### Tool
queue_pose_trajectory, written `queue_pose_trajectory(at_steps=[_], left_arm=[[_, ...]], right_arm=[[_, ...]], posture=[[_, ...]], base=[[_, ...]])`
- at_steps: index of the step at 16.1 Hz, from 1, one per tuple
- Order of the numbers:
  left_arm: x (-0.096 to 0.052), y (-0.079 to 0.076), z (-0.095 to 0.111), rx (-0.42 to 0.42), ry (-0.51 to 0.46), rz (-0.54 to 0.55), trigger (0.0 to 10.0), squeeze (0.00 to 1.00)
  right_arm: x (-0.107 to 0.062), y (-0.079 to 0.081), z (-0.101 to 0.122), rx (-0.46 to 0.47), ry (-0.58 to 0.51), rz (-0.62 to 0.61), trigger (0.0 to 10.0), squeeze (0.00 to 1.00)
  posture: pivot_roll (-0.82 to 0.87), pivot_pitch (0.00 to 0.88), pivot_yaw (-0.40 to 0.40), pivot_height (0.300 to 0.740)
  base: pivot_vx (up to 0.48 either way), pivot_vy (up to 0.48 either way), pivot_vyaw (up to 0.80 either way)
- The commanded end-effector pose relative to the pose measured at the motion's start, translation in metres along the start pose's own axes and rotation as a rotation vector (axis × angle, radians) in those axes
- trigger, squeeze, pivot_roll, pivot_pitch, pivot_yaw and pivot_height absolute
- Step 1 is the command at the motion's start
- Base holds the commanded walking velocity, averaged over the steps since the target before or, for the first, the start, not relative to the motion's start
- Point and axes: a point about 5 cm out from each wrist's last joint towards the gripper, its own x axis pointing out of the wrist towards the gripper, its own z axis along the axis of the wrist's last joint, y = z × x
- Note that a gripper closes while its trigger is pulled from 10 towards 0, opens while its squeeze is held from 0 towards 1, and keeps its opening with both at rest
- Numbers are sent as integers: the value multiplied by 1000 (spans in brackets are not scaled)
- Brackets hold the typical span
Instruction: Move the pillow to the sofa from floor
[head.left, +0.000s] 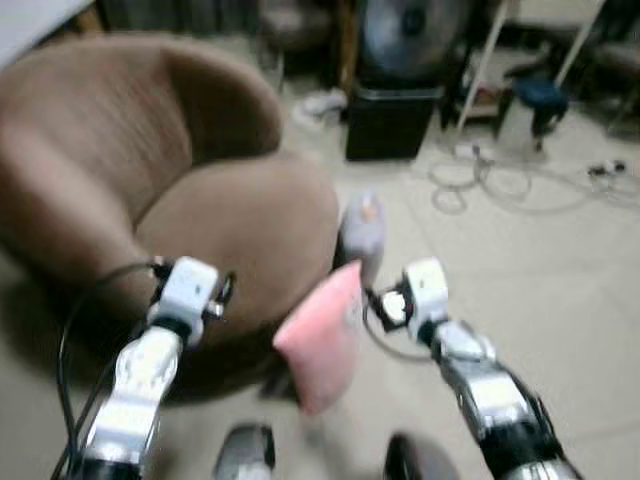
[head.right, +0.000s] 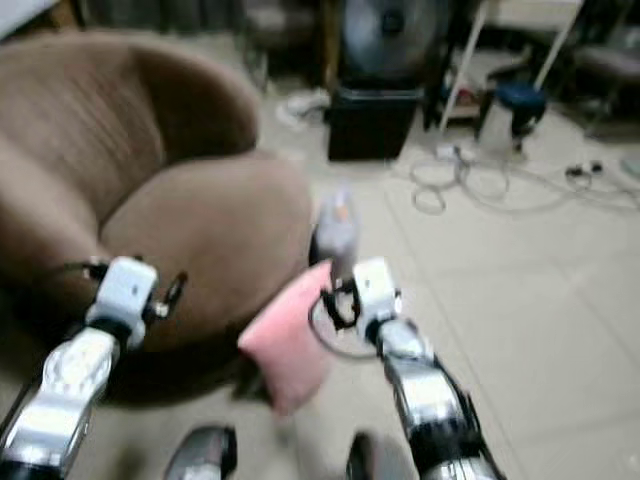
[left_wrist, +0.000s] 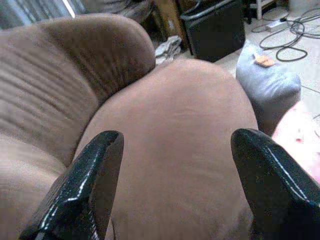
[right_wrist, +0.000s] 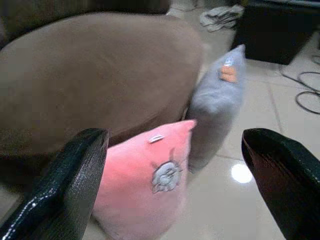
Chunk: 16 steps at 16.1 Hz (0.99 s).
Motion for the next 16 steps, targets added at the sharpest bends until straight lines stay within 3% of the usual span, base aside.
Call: queue_pose_trajectory(at_steps=[1, 3, 11, 16], left_arm=[[4, -11, 6, -12, -20, -35, 10000, 0], [4, -11, 6, -14, -21, -39, 10000, 0], [6, -12, 8, -12, -24, -44, 10000, 0], [7, -12, 6, -7, -15, -29, 10000, 0]], right_arm=[[-6, -16, -3, 2, 19, -46, 10000, 0], [-6, -16, -3, 0, 18, -48, 10000, 0], [-5, -16, -1, 0, 12, -50, 10000, 0], [-4, -16, -1, 3, 18, -39, 10000, 0]], posture=[[105, 0, -13, 628], [105, 0, -13, 628], [105, 0, -16, 628], [106, 0, -17, 628]], base=[[315, 0, -775], [313, 0, -750], [301, 0, 0], [0, 0, 0]])
